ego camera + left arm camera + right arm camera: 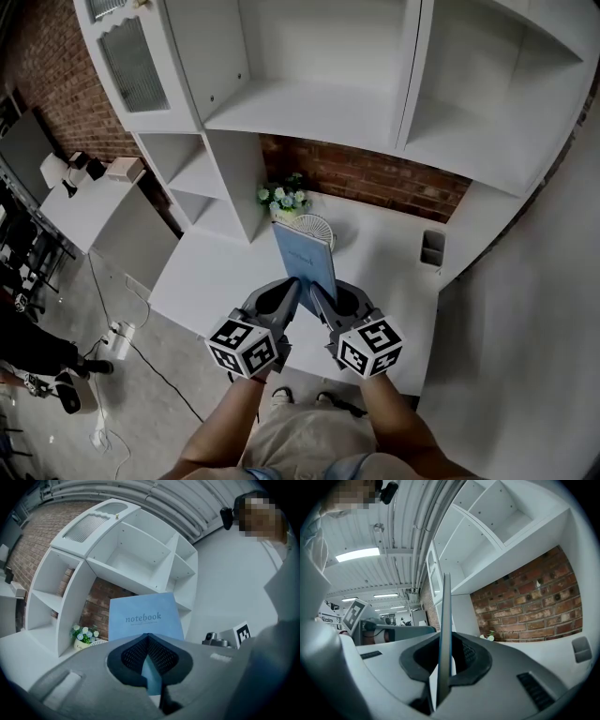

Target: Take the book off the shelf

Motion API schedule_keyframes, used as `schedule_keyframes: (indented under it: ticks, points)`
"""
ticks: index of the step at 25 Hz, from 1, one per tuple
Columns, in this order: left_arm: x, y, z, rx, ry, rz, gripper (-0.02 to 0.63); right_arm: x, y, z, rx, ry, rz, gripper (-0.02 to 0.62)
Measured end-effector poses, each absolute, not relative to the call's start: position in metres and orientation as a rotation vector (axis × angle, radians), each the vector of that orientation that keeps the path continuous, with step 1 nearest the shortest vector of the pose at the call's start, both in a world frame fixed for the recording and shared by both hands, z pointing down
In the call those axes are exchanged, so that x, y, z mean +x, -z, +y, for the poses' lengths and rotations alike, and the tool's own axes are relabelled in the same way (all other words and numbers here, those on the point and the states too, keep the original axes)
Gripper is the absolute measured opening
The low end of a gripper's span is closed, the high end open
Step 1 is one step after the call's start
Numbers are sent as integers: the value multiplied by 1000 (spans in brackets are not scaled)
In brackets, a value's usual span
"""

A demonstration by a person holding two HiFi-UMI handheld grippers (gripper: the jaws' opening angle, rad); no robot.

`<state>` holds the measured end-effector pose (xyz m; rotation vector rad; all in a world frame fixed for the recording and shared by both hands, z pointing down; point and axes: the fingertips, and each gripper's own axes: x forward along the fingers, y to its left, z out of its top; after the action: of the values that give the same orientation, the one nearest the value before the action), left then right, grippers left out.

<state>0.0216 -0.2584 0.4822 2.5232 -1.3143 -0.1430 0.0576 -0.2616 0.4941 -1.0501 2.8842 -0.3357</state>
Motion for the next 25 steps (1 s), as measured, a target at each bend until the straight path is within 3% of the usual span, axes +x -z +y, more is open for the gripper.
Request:
schedule_keyframes:
  ticks: [25]
  points:
    - [30, -489, -253, 2507, 88, -1317, 9, 60, -496, -260, -1039, 352, 2867, 52]
